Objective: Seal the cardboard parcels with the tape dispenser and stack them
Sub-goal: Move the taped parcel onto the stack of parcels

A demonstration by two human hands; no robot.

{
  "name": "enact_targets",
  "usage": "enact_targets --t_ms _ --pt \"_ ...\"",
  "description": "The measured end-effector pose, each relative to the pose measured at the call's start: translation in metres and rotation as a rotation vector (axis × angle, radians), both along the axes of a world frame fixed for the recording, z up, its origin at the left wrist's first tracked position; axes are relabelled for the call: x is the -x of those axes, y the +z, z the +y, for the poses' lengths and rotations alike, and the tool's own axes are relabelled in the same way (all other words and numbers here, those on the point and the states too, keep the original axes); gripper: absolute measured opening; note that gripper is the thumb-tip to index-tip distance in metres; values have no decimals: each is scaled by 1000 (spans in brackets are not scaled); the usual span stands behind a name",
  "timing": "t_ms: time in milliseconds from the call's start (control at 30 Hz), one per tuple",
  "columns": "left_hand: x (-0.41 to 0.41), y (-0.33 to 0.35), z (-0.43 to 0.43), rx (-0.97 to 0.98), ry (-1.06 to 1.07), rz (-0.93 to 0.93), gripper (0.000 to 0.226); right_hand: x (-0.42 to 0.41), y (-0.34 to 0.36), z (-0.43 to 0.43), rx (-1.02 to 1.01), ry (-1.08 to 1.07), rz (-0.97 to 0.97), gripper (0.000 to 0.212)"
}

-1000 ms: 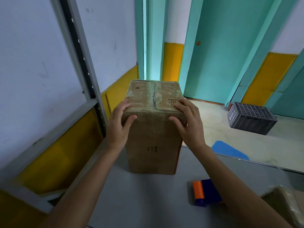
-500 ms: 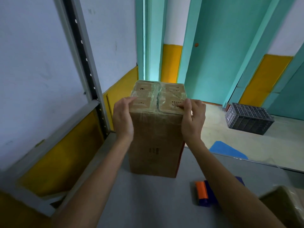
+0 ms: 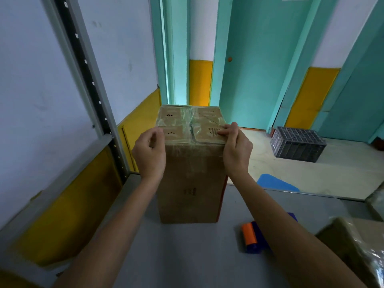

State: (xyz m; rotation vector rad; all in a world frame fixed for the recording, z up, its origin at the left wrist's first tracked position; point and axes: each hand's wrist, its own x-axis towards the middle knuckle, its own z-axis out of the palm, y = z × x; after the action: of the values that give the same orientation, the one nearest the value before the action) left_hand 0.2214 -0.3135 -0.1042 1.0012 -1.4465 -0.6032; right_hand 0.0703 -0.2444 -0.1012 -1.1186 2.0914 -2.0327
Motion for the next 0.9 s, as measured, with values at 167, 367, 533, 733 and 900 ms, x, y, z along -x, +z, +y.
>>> enact_targets --t_ms 167,367,533,733,900 --pt "-10 15 -3 -90 -89 -305 27 6 12 12 -186 8 36 51" --pt "-5 50 31 67 -29 -640 43 19 33 46 -284 155 216 34" --pt "42 66 98 188 -127 -773 33 58 41 122 -460 116 301 39" --pt "103 75 181 237 -220 -841 41 117 51 238 -598 2 389 49" --pt "93 75 208 261 -145 -965 51 135 45 305 -648 -20 451 52"
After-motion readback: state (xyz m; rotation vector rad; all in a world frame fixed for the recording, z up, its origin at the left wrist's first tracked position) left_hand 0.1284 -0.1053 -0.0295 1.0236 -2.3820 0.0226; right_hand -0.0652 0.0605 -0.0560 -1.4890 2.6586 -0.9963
